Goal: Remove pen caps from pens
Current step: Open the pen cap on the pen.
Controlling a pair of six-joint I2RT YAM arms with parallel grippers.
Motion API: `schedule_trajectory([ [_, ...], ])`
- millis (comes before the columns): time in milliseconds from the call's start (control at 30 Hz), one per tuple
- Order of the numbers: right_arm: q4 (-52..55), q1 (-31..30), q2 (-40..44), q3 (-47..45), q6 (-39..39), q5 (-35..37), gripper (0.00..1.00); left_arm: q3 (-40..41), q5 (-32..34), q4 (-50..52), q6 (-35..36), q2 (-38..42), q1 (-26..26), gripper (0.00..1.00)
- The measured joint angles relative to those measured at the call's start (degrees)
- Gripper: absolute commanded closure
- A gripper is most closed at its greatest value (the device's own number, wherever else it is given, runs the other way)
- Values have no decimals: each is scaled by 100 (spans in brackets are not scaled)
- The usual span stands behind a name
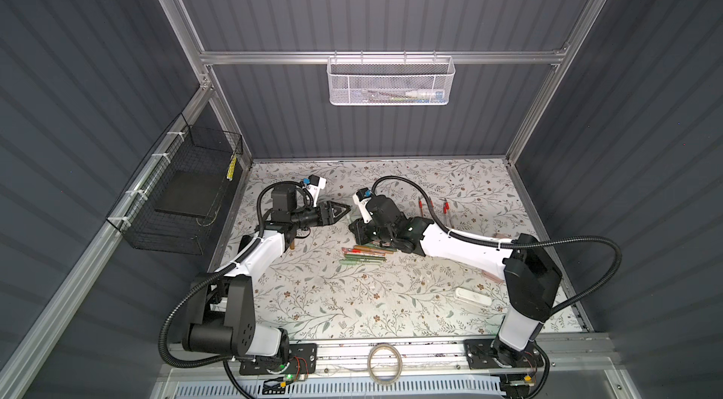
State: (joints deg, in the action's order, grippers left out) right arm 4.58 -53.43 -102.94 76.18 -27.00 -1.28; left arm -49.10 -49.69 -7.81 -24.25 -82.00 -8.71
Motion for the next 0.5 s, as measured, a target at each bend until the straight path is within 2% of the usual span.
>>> schedule_trajectory([
  [133,26,-70,-76,116,0,7,100,-42,59,22,20,0,0,50],
  [400,103,-131,-138,313,2,9,100,-46,229,44,44,0,0,71],
  [500,162,-153,-160,374,2,13,100,-46,304,46,4,0,0,84],
])
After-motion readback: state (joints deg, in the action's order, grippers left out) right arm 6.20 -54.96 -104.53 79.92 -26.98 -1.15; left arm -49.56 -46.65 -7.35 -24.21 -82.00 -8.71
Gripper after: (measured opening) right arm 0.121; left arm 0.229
